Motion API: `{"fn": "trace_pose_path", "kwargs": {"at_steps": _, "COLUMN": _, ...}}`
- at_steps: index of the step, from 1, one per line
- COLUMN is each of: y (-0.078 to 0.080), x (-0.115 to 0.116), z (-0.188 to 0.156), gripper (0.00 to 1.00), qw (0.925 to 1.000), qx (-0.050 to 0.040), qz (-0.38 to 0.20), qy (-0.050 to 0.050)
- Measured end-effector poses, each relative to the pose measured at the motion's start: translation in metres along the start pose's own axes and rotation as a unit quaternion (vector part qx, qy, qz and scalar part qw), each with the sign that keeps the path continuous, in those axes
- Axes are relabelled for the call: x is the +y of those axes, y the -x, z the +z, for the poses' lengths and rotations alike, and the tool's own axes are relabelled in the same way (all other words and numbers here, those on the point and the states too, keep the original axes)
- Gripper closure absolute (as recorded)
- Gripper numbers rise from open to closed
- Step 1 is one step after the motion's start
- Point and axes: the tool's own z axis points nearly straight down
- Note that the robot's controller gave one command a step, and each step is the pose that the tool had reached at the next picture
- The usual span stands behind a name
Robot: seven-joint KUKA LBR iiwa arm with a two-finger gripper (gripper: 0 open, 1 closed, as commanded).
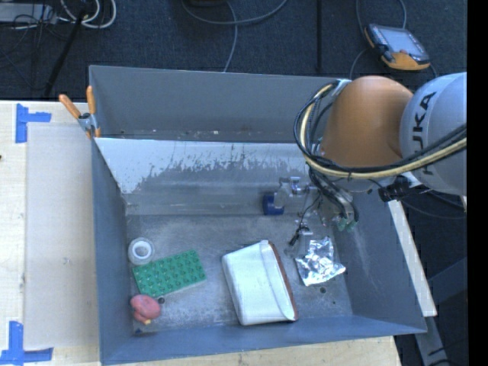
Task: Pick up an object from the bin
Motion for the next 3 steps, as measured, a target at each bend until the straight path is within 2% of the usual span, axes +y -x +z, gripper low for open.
{"fn": "trace_pose_path", "kwargs": {"at_steps": 1, "y": 0.002, "x": 0.025, "z": 0.104, "gripper": 0.0, "qw": 0.988, "qx": 0.0025, "qz": -0.155, "qy": 0.001}}
{"fn": "trace_pose_path", "kwargs": {"at_steps": 2, "y": 0.004, "x": 0.025, "z": 0.101, "gripper": 1.0, "qw": 0.9883, "qx": -0.0025, "qz": -0.153, "qy": 0.0}}
{"fn": "trace_pose_path", "kwargs": {"at_steps": 3, "y": 0.022, "x": 0.022, "z": 0.0, "gripper": 1.0, "qw": 0.9871, "qx": -0.0052, "qz": -0.16, "qy": 0.0}}
